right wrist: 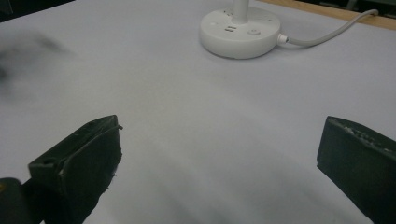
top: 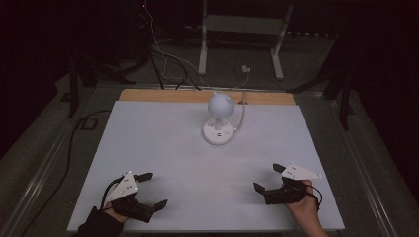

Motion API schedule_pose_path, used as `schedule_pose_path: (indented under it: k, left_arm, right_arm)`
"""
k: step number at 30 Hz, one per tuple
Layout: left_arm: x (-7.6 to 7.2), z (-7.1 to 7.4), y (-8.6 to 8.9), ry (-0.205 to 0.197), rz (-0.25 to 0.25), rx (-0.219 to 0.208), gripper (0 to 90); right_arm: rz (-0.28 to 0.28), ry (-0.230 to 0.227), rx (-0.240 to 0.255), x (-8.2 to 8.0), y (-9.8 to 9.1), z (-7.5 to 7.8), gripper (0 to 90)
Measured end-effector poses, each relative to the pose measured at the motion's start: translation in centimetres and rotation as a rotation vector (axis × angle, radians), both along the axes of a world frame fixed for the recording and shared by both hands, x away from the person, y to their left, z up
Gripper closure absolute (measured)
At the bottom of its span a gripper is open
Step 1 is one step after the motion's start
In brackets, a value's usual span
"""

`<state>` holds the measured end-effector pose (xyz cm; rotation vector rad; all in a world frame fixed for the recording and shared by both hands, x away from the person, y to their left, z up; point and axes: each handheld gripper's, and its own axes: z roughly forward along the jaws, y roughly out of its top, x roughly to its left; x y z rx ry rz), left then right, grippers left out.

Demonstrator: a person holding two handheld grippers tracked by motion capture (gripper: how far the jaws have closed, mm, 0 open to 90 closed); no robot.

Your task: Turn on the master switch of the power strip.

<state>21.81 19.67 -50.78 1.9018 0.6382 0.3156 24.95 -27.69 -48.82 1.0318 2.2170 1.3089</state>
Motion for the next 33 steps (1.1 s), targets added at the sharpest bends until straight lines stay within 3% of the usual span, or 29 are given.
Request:
schedule_pose_path:
  k: [12,27,33]
  left_arm:
    - [0.1,0.0,0.0,-0.003,0.003,-0.002,0.3]
    - [0.0,0.1,0.1,-0.006,0.007,0.0,0.3]
    - [0.0,0.0,0.0,-0.004,0.008,0.004,0.3]
  right_arm:
    - [0.012,0.005,0.012,1.4,0.0,1.9,0.0]
    - [0.024,-0.045,0.021,4.0,0.4,4.7,0.0]
    - [0.047,-0.038,0.035,4.9,1.0,5.6,0.0]
